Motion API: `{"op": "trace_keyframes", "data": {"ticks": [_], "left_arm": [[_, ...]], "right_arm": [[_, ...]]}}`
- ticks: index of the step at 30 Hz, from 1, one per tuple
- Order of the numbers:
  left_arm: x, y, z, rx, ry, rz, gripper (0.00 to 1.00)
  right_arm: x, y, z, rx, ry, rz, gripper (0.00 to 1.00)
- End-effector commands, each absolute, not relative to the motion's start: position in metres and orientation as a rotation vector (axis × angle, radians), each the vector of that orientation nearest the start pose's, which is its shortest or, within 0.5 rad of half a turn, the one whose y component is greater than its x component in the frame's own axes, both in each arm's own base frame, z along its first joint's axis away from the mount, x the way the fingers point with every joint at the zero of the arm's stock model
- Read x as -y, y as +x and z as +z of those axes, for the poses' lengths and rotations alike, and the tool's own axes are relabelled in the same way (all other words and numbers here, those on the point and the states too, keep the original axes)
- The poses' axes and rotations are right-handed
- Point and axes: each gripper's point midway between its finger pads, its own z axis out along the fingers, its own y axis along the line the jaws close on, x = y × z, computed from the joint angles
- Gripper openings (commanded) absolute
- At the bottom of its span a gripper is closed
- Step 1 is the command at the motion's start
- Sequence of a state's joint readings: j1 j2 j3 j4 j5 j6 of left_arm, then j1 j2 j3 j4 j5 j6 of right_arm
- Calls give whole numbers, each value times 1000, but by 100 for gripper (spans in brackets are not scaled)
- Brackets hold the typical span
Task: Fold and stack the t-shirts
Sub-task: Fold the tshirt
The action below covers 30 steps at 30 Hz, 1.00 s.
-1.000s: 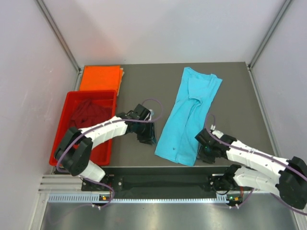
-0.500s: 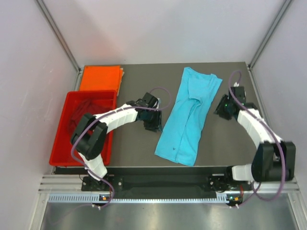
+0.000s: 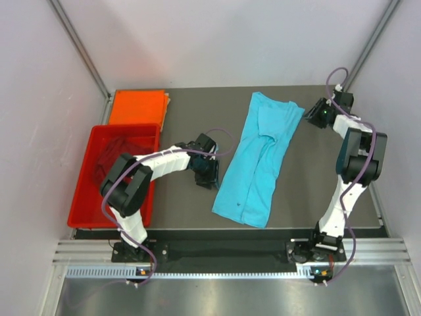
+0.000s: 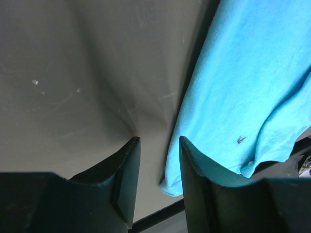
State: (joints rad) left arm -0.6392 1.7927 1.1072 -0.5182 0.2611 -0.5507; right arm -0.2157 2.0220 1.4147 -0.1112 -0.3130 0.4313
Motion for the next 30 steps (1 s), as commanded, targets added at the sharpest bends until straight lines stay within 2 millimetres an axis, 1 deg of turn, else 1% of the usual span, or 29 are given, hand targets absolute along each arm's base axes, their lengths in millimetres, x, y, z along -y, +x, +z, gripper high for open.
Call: {"op": "trace_keyframes", "data": {"ticks": [1,2,3,5,7,8,10,11,12,13,14,15,16,17,18,19,20,21,22,23,24,25,26,27,28,29,30], "left_arm": [[273,250,48,-2864,232,-678,43],[275,253,53,-2849,236,-686,43],[275,254,56,-2847,236,-686,43],[278,258,63,-2834,247,-696,43],[280,259,67,-2837,255,-701,43],[284,260,72,-2835,266,-732,43],[288,262,78,-2829,276,-751,45],[290,264,80,-2819,277,-755,46],[290,267,82,-2814,274,-745,47],[291,270,87,-2803,279,-742,47],[291,272,89,-2800,282,-736,47],[291,274,89,-2801,280,-727,47],[292,277,94,-2792,289,-730,47],[292,279,93,-2795,291,-726,47],[292,280,95,-2789,296,-729,47],[292,284,96,-2779,306,-724,47],[292,286,93,-2781,312,-713,48],[291,288,92,-2779,321,-701,48],[288,292,89,-2777,312,-667,49],[285,294,82,-2794,305,-645,49],[284,295,78,-2800,308,-635,49],[282,295,69,-2824,300,-633,49],[282,299,66,-2822,290,-649,49],[284,299,62,-2827,286,-670,49],[283,297,53,-2850,280,-686,50],[289,296,55,-2847,284,-772,50],[295,298,53,-2828,287,-820,50]], "right_arm": [[45,574,105,-2095,473,617,37],[47,576,83,-2138,504,627,39],[52,587,89,-2119,502,631,38],[56,595,76,-2130,526,649,38],[56,599,71,-2134,536,659,38],[57,603,64,-2140,547,662,37],[58,606,57,-2145,567,657,37],[58,608,50,-2146,586,666,36],[58,612,52,-2136,580,678,36],[56,614,46,-2138,597,698,35],[55,617,45,-2132,597,710,33],[55,624,51,-2113,585,721,31],[56,627,52,-2104,586,727,27],[57,635,54,-2085,580,735,14],[57,640,54,-2078,578,741,8],[58,645,56,-2065,574,748,3],[59,656,59,-2039,563,757,0],[60,662,62,-2025,557,761,0],[61,667,48,-2026,578,771,0],[63,680,64,-1983,554,772,0],[65,685,65,-1969,555,778,0],[64,690,50,-1972,577,793,0],[69,700,64,-1931,568,783,0],[72,703,64,-1914,577,781,0],[74,709,65,-1878,581,787,1],[77,713,68,-1856,592,773,5],[78,716,69,-1845,594,767,8]]}}
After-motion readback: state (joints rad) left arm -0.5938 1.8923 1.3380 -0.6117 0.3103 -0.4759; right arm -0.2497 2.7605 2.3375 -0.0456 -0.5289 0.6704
